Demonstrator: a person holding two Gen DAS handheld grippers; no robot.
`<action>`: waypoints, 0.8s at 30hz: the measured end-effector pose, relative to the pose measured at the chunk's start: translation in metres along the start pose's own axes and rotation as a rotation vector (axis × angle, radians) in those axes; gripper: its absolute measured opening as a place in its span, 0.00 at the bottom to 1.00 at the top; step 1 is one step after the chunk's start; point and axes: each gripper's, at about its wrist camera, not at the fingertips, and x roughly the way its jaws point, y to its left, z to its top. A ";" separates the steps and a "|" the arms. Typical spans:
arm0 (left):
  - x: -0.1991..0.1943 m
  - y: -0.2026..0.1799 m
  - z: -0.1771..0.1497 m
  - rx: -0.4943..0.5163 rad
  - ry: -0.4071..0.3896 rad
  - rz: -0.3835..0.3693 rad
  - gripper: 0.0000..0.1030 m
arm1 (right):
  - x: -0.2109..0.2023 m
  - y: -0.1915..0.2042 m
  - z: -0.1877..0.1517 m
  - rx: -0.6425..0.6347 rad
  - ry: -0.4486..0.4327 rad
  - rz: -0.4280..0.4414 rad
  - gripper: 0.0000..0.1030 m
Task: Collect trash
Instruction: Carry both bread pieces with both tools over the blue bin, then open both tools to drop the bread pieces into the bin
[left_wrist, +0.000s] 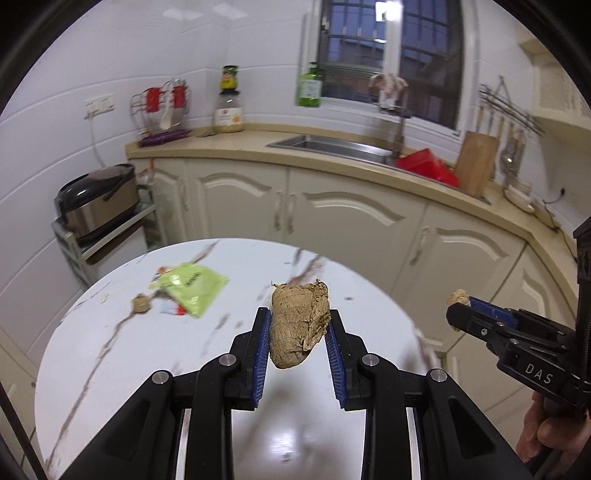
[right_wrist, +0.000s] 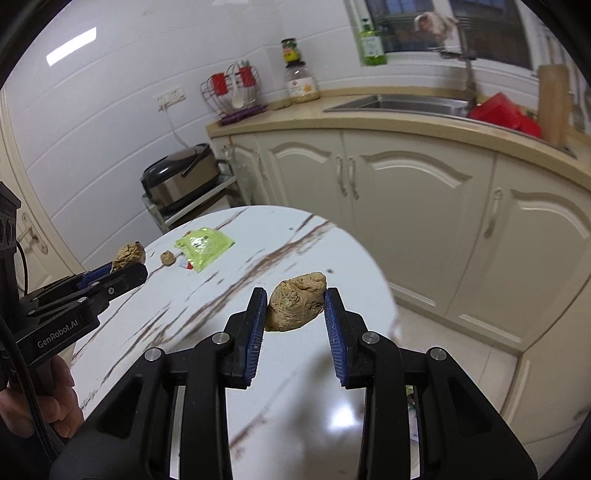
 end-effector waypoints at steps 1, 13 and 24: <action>0.000 -0.008 0.000 0.007 -0.002 -0.009 0.25 | -0.011 -0.011 -0.002 0.014 -0.013 -0.008 0.29; 0.043 -0.111 0.019 0.115 0.035 -0.151 0.25 | -0.078 -0.122 -0.023 0.168 -0.082 -0.118 0.29; 0.151 -0.196 0.029 0.191 0.208 -0.249 0.25 | -0.049 -0.239 -0.059 0.338 0.009 -0.203 0.29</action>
